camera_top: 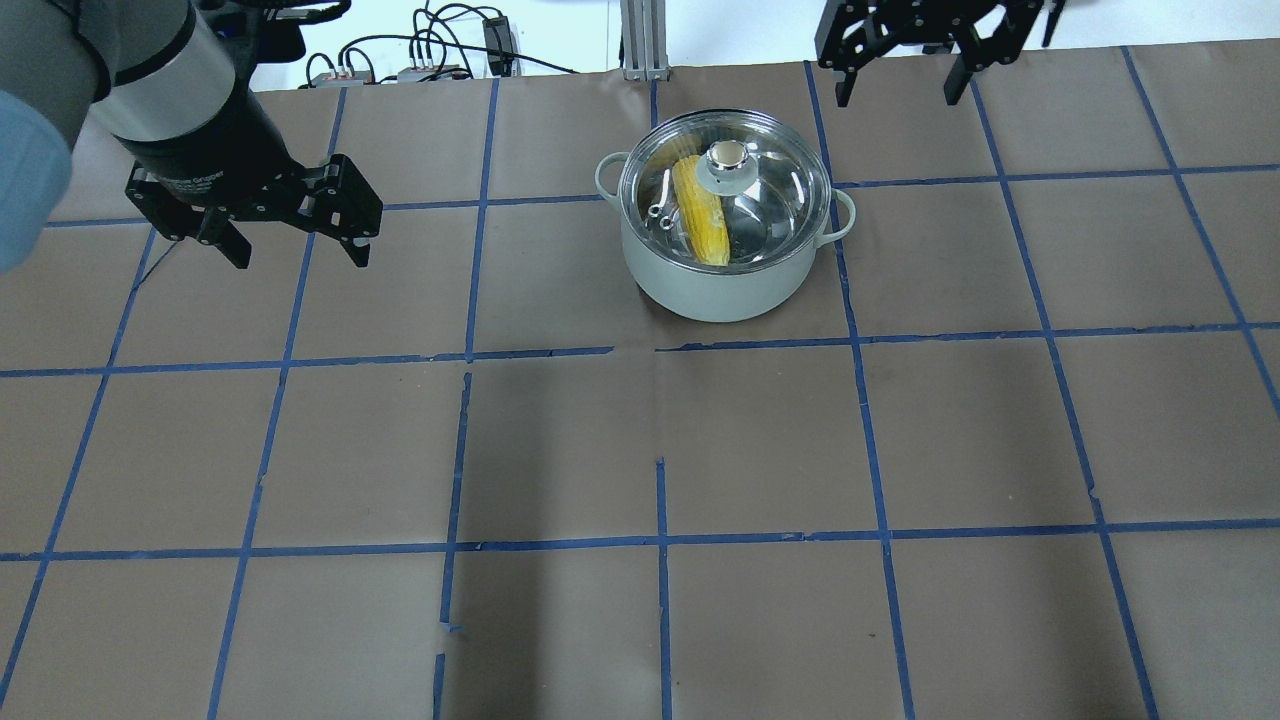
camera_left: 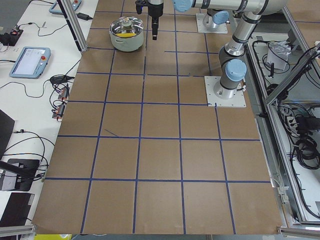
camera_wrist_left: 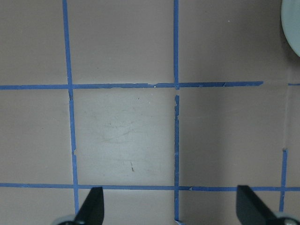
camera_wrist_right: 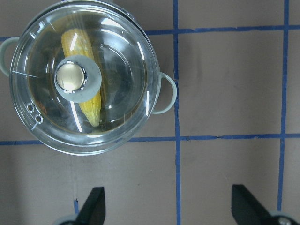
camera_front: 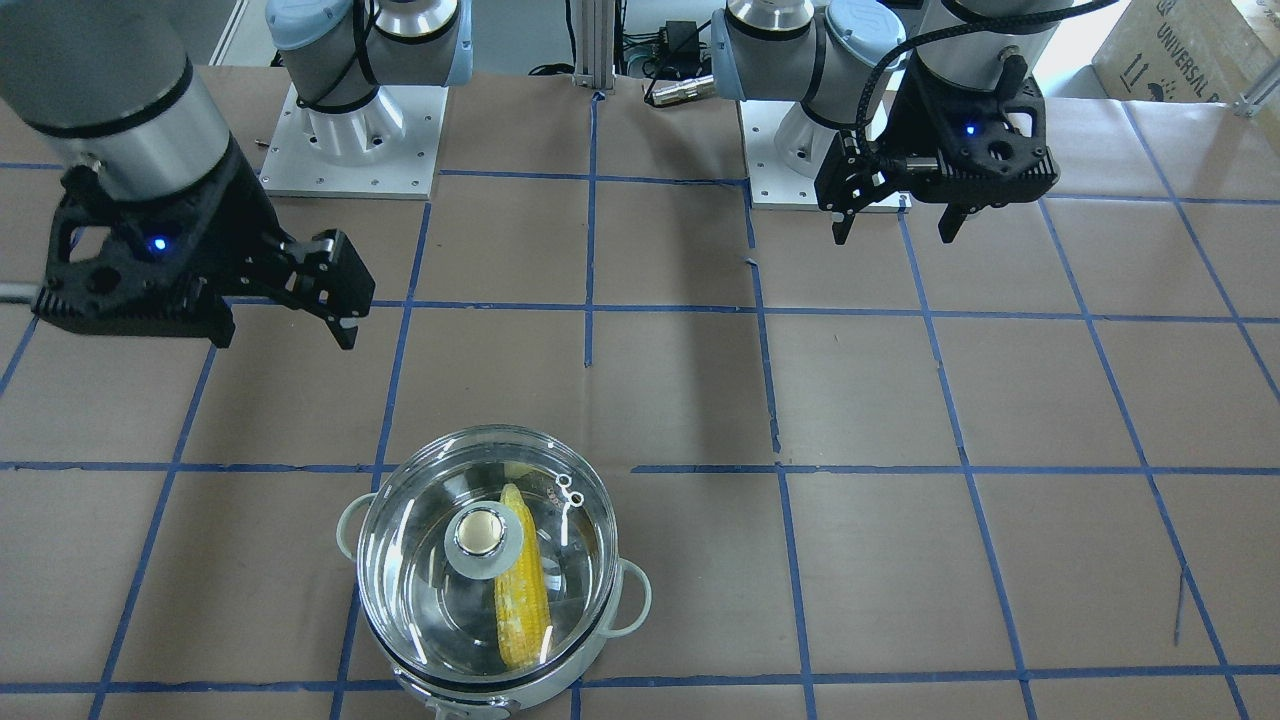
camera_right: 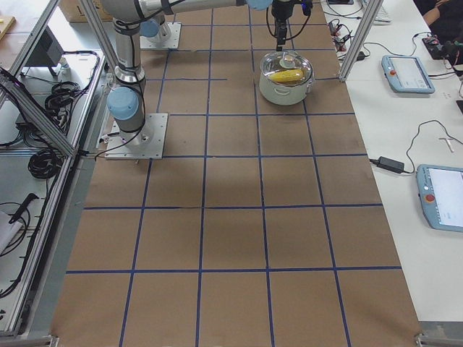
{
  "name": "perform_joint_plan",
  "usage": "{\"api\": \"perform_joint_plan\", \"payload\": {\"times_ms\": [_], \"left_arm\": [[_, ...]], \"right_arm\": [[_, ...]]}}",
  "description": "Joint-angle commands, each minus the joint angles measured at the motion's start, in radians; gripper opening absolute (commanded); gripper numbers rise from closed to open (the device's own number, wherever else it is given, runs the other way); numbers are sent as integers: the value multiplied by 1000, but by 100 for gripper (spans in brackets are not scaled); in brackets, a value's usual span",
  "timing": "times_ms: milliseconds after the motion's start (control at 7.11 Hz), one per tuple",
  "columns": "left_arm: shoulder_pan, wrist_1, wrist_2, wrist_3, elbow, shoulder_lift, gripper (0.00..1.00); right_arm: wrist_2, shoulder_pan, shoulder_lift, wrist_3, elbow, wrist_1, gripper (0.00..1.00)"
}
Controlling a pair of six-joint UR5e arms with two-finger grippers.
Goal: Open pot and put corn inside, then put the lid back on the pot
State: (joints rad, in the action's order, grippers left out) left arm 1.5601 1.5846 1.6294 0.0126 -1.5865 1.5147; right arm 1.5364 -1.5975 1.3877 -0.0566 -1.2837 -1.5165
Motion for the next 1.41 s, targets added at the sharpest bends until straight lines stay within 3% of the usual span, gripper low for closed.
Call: {"api": "perform_joint_plan", "payload": {"times_ms": [0, 141, 422, 703, 1266], "left_arm": [[0, -3, -17, -2, 13, 15, 100], [-11, -3, -87, -6, 19, 13, 100], [-11, -2, -86, 3, 25, 13, 100], [-11, -2, -42, 3, 26, 15, 100], [-11, -2, -42, 3, 33, 18, 100]], "right_arm": [[-4, 19, 135, 1, -97, 12, 95], [1, 19, 157, 1, -100, 54, 95], [8, 11, 220, 3, -153, 78, 95], [10, 11, 228, 4, -157, 72, 95], [33, 10, 229, 6, -155, 65, 95]]}}
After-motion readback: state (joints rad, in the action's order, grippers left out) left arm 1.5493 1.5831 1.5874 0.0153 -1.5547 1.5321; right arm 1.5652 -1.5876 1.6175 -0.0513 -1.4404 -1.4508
